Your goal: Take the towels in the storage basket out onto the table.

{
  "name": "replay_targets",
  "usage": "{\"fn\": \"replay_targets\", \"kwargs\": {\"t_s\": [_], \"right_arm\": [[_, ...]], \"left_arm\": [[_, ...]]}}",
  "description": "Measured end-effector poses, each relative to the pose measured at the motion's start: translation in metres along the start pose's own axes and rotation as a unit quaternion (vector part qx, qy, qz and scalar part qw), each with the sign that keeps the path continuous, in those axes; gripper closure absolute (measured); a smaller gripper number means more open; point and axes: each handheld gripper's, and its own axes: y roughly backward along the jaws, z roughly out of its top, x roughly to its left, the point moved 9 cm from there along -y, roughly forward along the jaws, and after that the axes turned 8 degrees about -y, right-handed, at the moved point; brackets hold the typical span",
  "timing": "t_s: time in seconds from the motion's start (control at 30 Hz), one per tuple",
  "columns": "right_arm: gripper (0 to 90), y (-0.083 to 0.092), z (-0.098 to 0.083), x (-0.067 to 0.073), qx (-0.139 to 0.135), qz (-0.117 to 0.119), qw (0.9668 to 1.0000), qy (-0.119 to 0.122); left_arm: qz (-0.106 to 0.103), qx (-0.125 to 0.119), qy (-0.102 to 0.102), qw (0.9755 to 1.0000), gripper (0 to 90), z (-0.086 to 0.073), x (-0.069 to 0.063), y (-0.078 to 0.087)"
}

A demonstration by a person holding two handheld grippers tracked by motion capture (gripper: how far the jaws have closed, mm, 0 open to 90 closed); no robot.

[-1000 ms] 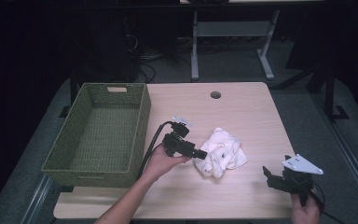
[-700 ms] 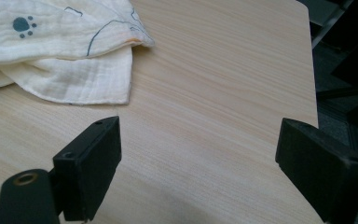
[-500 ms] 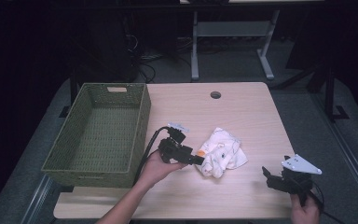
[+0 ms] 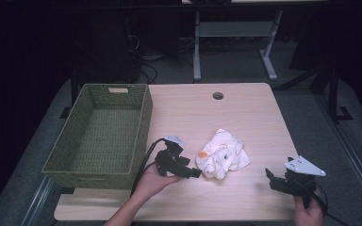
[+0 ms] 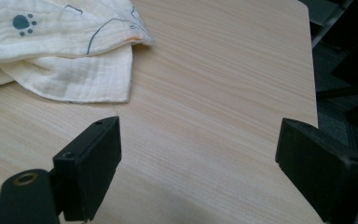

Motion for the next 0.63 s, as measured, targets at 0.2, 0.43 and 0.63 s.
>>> {"fn": "replay_targets", "kwargs": {"t_s": [0.2, 0.43, 0.63], "right_arm": [[13.9, 0.0, 0.0, 0.002, 0.001, 0.001, 1.0, 0.001], [13.8, -0.001, -0.001, 0.001, 0.002, 0.002, 1.0, 0.002], [13.9, 0.001, -0.003, -0.002, -0.001, 0.002, 1.0, -0.005]], "left_arm": [[-0.001, -0.002, -0.007, 1.0, 25.5, -0.01, -0.007, 0.003], [-0.006, -0.007, -0.007, 0.9999, 25.5, -0.029, -0.017, 0.004], [-0.008, -0.011, -0.014, 0.9998, 25.5, -0.039, -0.021, 0.001]]}}
